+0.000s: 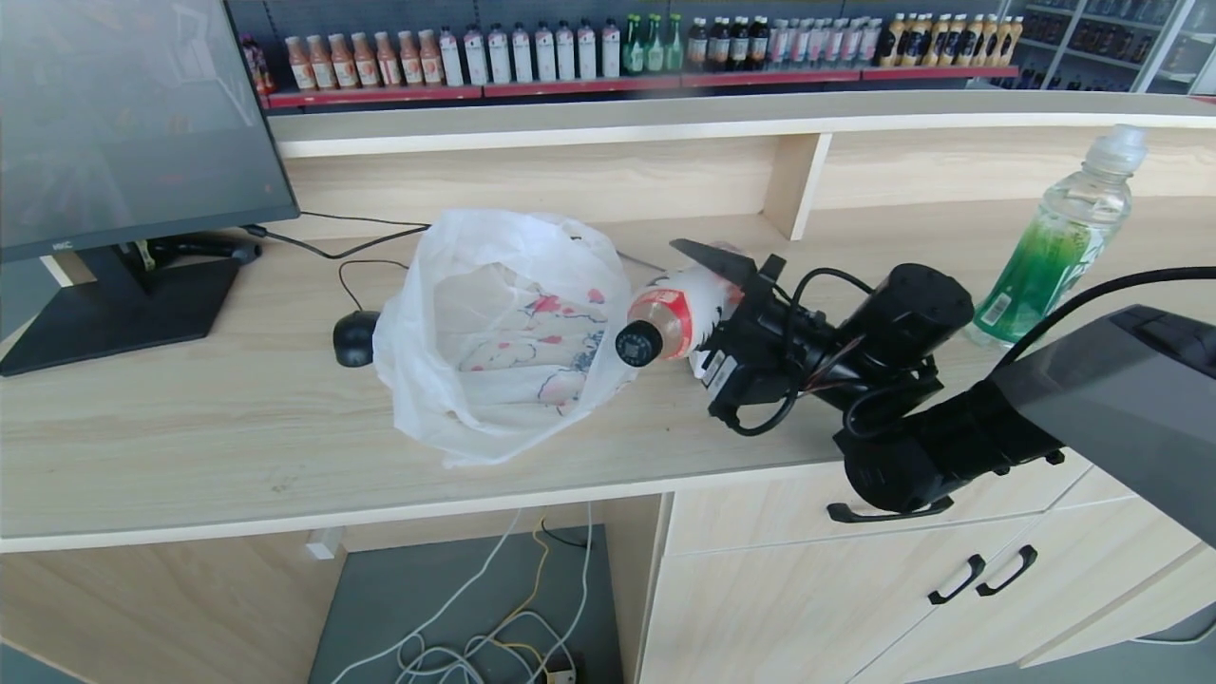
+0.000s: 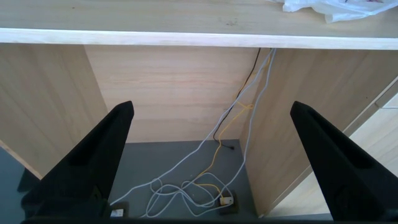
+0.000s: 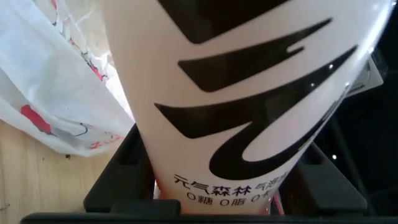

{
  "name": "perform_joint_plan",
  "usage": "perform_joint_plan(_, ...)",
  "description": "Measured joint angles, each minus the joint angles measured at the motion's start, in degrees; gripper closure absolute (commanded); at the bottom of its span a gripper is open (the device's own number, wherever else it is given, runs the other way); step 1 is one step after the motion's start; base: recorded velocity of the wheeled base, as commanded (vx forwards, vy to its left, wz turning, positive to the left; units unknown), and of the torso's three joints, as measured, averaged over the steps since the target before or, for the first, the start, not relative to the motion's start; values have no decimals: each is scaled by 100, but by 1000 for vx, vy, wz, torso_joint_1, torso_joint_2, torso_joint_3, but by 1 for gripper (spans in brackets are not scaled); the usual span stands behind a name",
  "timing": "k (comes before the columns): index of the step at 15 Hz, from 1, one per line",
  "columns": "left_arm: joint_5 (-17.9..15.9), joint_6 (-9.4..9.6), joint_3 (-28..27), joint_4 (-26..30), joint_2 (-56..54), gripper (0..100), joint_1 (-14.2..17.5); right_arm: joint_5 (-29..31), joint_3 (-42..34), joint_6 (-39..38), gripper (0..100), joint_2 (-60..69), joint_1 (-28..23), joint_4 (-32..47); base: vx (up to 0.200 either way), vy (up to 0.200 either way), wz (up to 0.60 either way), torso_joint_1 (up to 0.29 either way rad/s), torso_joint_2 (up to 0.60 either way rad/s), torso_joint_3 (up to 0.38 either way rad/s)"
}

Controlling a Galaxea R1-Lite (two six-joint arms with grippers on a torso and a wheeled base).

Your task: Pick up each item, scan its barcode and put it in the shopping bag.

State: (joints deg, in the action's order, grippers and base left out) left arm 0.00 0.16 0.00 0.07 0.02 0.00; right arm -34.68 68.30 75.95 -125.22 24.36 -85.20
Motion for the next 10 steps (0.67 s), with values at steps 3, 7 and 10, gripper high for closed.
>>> perform_joint_plan(3, 0, 0, 0, 0, 0, 0, 0, 102, -30, -243, 100, 262, 94, -44, 0, 0, 0, 0, 0, 0)
perform_joint_plan(7, 0, 0, 0, 0, 0, 0, 0, 789, -328, -1091, 100, 574, 293, -404, 0, 0, 0, 0, 0, 0)
perform_joint_plan(10, 0, 2, 0, 2, 0, 0, 0, 1226, -706, -1651, 100, 717, 336, -452, 0, 0, 0, 0, 0, 0)
